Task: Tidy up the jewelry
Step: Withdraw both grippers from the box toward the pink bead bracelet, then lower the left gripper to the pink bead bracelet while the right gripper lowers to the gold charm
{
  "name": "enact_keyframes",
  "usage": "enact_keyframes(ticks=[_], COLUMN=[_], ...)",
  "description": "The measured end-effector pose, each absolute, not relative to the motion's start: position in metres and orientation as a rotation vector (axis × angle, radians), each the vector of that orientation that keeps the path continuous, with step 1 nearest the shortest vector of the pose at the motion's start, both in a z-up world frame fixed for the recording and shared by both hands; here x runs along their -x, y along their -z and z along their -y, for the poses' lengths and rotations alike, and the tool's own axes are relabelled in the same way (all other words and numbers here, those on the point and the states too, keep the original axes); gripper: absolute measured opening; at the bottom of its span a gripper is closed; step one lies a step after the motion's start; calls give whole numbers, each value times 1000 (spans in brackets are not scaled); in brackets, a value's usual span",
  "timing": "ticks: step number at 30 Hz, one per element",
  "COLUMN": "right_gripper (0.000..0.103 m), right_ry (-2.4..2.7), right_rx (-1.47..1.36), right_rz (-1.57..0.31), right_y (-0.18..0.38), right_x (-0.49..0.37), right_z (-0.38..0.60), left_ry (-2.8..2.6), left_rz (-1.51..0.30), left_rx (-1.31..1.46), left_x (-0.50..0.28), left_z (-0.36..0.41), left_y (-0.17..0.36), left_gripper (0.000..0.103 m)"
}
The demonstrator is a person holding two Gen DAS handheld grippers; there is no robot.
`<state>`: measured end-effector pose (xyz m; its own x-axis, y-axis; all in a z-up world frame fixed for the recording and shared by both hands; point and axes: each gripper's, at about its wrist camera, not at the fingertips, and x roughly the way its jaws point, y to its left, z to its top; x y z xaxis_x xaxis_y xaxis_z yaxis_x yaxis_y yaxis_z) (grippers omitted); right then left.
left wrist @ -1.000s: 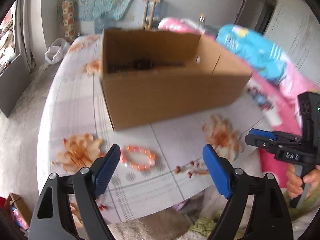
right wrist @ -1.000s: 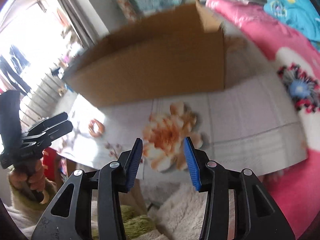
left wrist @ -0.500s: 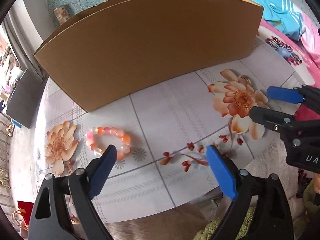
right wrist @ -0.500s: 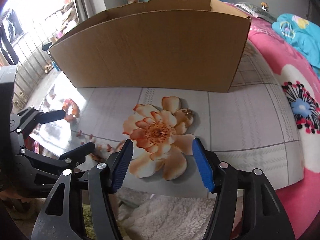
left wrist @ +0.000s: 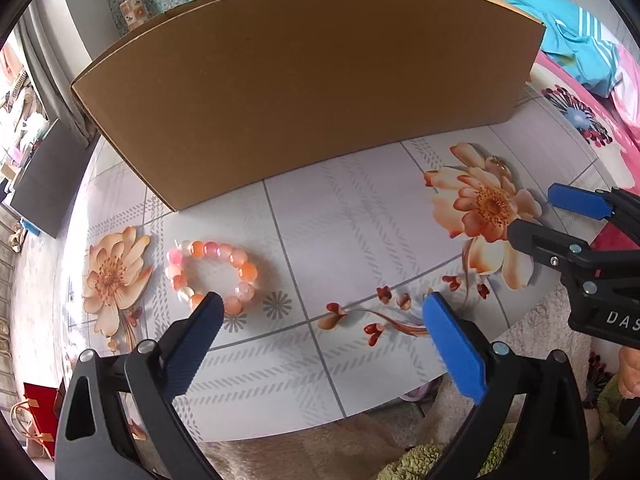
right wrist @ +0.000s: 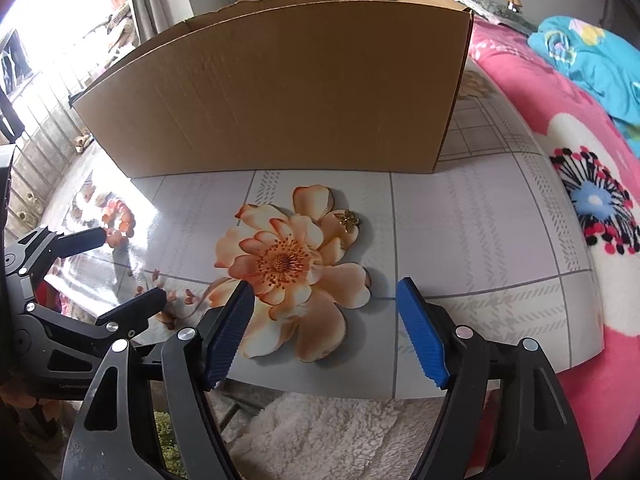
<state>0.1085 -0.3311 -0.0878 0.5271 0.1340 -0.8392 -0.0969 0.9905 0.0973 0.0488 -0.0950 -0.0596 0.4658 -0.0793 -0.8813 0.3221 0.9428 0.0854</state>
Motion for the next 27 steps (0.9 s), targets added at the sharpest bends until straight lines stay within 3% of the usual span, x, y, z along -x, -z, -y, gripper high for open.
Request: enact_keyframes(ticks=[13, 27], right_gripper=[95, 95], right_ry=[-156, -125], right_rx=[-53, -8], right_rz=[-1090, -1132], right_y=[93, 95], right_x=[-122, -140], right_z=[329, 316], left_ry=[281, 269], left_rz=[-1132, -1142], left_rx=[-294, -288], left_x=[-73, -82], left_z=[98, 103], left_y=[54, 53], left_gripper=[99, 99])
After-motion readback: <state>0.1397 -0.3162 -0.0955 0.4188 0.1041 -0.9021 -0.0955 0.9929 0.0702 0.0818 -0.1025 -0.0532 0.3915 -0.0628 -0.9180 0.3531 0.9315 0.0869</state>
